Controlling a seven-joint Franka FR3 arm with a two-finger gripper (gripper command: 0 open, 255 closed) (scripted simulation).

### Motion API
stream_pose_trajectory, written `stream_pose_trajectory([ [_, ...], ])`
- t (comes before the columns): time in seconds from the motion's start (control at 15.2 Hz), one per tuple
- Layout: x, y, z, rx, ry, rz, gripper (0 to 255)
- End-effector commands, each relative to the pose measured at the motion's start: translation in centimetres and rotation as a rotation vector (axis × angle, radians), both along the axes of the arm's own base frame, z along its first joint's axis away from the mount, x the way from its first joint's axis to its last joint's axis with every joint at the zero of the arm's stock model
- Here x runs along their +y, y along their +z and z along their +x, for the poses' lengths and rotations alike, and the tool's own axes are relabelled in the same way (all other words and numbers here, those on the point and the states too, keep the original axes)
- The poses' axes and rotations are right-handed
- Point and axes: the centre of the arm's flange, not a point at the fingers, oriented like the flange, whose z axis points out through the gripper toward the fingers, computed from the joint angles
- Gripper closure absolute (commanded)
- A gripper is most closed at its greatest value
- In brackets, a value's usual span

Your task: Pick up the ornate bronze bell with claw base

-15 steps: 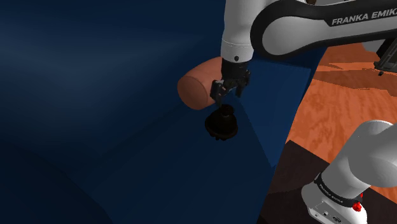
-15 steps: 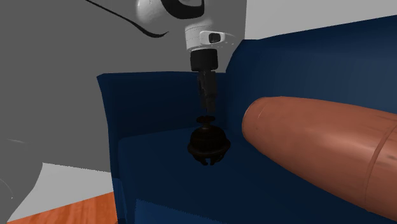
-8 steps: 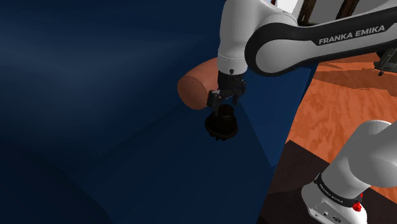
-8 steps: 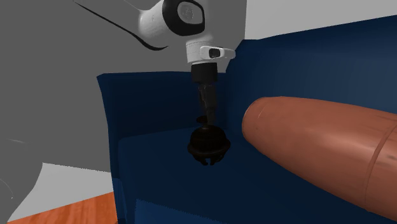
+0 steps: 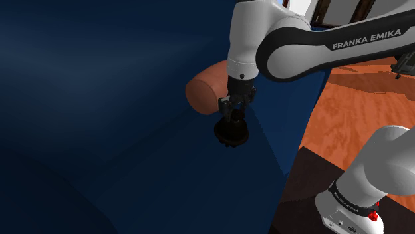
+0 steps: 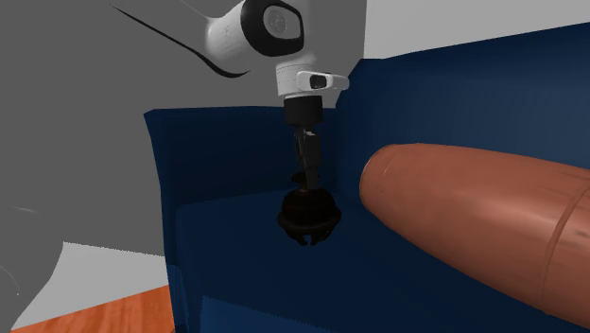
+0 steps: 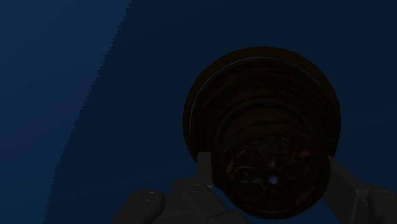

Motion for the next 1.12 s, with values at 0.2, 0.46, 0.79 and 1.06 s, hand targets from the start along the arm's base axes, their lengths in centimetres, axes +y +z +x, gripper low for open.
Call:
stream_pose_trajectory([
  [0.2,-0.1,0.5,0.0,0.002,0.000,0.000,255],
  [0.46,-0.1,2.6,0.0,0.002,0.000,0.000,255],
  [0.79,-0.1,5.3,0.0,0.002,0.000,0.000,255],
  [1.06,-0.1,7.4,0.0,0.002,0.000,0.000,255],
])
